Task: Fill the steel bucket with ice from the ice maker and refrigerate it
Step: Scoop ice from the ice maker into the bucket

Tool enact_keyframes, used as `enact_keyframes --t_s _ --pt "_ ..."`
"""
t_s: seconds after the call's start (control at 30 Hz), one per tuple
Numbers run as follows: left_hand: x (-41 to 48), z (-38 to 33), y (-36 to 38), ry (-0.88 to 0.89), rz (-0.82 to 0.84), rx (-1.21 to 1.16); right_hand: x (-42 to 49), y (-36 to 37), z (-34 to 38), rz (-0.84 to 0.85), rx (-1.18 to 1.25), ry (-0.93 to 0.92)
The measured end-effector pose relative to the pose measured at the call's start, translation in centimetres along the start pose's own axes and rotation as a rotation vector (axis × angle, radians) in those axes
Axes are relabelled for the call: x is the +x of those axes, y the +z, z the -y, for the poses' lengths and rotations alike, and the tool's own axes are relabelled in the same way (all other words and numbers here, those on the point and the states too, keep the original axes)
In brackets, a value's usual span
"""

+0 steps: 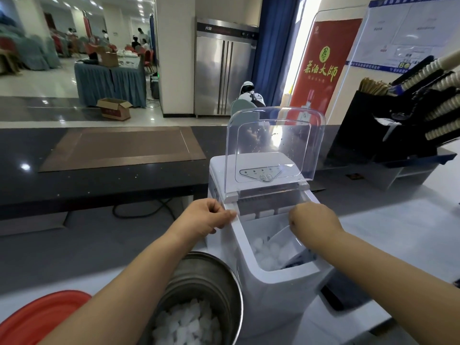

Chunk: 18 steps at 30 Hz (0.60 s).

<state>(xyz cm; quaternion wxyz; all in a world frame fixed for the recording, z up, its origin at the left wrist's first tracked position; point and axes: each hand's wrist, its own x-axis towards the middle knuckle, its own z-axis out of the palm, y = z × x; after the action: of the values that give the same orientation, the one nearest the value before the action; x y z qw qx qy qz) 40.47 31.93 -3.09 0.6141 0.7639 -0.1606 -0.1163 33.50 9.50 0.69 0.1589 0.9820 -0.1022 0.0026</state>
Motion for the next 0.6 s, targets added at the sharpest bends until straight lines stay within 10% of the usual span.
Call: enact_keyframes --t_s 0.6 --pt "-0.1 -0.2 -0.2 -0.047 0.047 0.019 0.9 0.5 1.0 0.313 0.46 -0.036"
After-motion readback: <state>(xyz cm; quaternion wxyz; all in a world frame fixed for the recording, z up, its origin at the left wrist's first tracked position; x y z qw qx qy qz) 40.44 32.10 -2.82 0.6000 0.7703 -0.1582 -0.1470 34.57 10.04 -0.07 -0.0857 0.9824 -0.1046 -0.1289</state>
